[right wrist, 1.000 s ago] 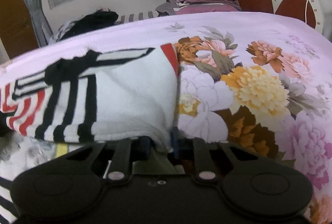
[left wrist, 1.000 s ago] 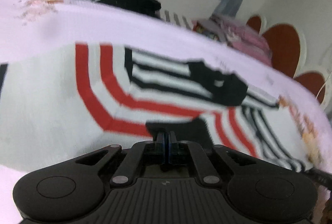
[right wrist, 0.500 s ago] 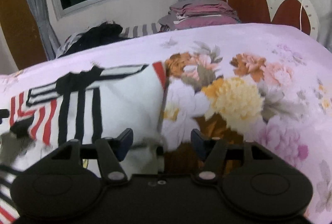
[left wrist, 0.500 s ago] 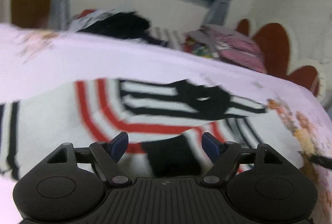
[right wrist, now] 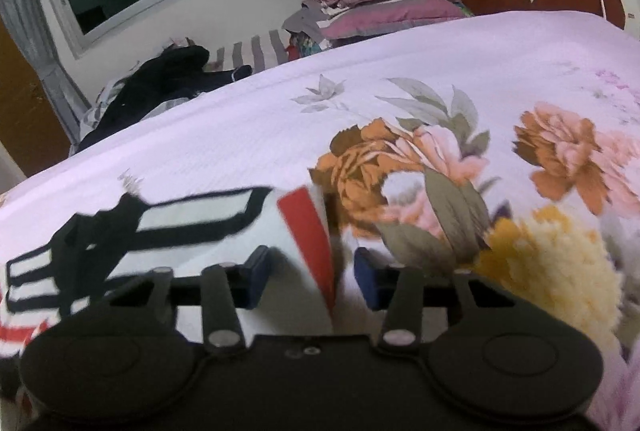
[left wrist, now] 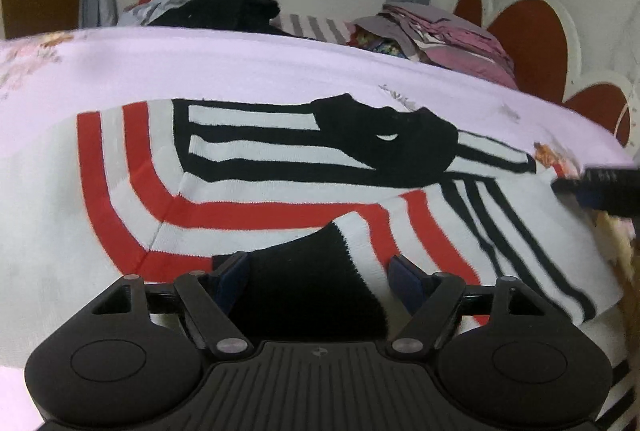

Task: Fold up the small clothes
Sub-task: 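Move the left gripper to the other sleeve and grasp its black cuff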

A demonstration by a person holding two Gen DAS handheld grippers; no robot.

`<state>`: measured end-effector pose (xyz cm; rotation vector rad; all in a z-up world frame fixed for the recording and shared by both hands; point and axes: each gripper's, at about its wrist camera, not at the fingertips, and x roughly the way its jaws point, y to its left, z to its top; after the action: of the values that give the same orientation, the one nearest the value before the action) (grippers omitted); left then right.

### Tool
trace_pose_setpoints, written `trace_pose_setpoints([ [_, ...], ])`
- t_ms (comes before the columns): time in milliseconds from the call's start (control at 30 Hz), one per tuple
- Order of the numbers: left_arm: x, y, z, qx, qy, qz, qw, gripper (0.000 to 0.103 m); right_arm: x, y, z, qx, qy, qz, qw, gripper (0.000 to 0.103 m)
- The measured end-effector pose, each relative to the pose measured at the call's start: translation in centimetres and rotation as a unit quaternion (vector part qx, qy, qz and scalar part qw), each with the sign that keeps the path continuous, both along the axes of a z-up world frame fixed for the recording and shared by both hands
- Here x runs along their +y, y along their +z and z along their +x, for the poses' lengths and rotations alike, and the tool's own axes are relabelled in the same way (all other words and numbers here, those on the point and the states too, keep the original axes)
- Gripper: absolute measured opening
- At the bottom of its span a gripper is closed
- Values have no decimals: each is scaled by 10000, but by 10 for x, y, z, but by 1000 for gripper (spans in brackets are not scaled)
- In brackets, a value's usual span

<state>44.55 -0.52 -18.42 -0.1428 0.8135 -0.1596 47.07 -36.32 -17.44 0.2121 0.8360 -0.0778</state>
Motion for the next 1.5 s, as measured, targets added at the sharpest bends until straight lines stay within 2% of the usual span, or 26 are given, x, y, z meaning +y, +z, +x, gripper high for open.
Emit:
trace_pose_setpoints([
  [33,0,0,0,-8,-3,2,10000,76,2,-3,5,39,67,-20,10000,29],
  [167,3,-1,1,-37,-5,19,10000,76,6,-9,11,35,75,-572,9983,19],
  [233,3,-1,1,-25,1,18,10000,76,2,-8,10,37,-34,-469,9989,22],
  [300,1,3,2,24,32,97,9999,76,10,-4,6,-26,-14,-746,9972,29],
  [367,0,7,1,90,121,116,9998,76,15,7,-5,-146,85,-696,9974,32],
  [400,1,9,0,121,173,107,9997,76,18,12,-11,-219,157,-611,9978,32],
  [533,7,15,-10,157,300,98,9994,78,49,27,-46,-336,786,-502,9951,44],
  [633,9,14,-18,190,360,218,9989,86,74,25,-69,-295,1212,-610,9903,45],
  [800,17,8,-21,382,561,229,9974,86,90,0,-77,155,1392,-926,9858,44],
  [933,26,23,-36,339,779,51,9964,86,91,11,-87,38,1405,-770,9871,45],
  [1067,40,37,-58,261,983,41,9948,86,107,28,-102,-210,1634,-560,9847,56],
  [1200,74,45,-88,313,1449,-43,9889,86,131,37,-109,-278,1940,-314,9801,56],
  [1267,93,47,-101,339,1703,-114,9847,86,145,39,-113,-299,2075,-280,9774,61],
  [1500,176,35,-139,391,2606,-237,9644,86,187,38,-119,-316,2321,-175,9720,62],
])
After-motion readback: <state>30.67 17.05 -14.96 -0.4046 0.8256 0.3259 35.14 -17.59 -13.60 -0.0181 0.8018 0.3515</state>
